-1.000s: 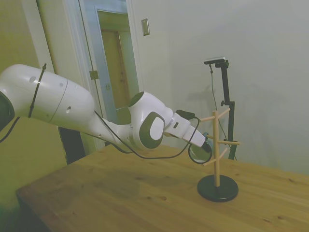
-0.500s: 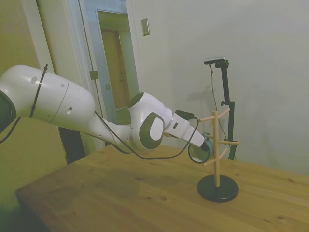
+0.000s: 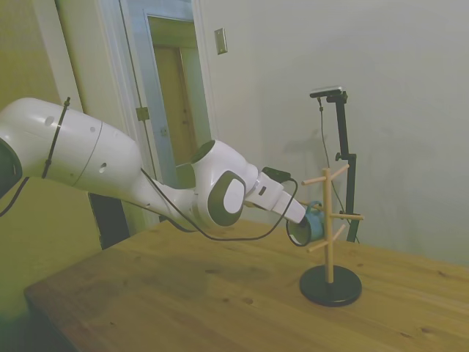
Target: Unload the mug
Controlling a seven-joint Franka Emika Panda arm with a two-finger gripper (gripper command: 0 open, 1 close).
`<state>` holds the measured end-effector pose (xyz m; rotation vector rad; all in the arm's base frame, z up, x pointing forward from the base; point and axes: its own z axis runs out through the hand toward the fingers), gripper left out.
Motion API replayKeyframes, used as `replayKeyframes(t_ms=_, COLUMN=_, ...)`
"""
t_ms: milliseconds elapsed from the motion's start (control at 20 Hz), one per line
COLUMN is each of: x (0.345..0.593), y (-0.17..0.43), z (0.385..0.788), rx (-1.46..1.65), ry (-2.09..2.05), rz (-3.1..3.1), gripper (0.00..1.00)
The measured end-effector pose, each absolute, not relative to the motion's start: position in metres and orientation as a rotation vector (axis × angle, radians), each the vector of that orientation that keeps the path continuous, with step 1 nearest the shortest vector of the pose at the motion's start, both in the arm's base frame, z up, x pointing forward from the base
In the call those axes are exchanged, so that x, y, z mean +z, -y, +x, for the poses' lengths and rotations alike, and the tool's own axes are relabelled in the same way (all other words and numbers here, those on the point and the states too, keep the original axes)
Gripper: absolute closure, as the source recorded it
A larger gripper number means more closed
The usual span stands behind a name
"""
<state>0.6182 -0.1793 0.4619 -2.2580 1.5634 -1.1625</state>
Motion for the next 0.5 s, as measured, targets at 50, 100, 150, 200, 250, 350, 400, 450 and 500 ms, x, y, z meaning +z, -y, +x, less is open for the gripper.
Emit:
replayKeyframes(t_ms=50, x=0.4622, y=0.1786, z=0.6172, rx=-1.161, ry=-1.563, rz=-2.258, gripper=1.00)
replayKeyframes(t_ms=100, x=0.4623, y=0.1779, z=0.6158, rx=-1.160, ry=-1.563, rz=-2.259, gripper=1.00)
replayKeyframes(t_ms=150, x=0.4620, y=0.1772, z=0.6146, rx=-1.157, ry=-1.563, rz=-2.260, gripper=1.00)
replayKeyframes(t_ms=200, x=0.4619, y=0.1765, z=0.6137, rx=-1.156, ry=-1.563, rz=-2.261, gripper=1.00)
replayKeyframes(t_ms=250, x=0.4620, y=0.1763, z=0.6133, rx=-1.156, ry=-1.563, rz=-2.261, gripper=1.00)
replayKeyframes(t_ms=350, x=0.4622, y=0.1761, z=0.6129, rx=-1.155, ry=-1.562, rz=-2.261, gripper=1.00)
replayKeyframes(t_ms=400, x=0.4618, y=0.1757, z=0.6125, rx=-1.153, ry=-1.562, rz=-2.262, gripper=1.00)
replayKeyframes(t_ms=450, x=0.4617, y=0.1750, z=0.6116, rx=-1.151, ry=-1.563, rz=-2.262, gripper=1.00)
replayKeyframes(t_ms=500, x=0.4627, y=0.1740, z=0.6099, rx=-1.150, ry=-1.563, rz=-2.260, gripper=1.00)
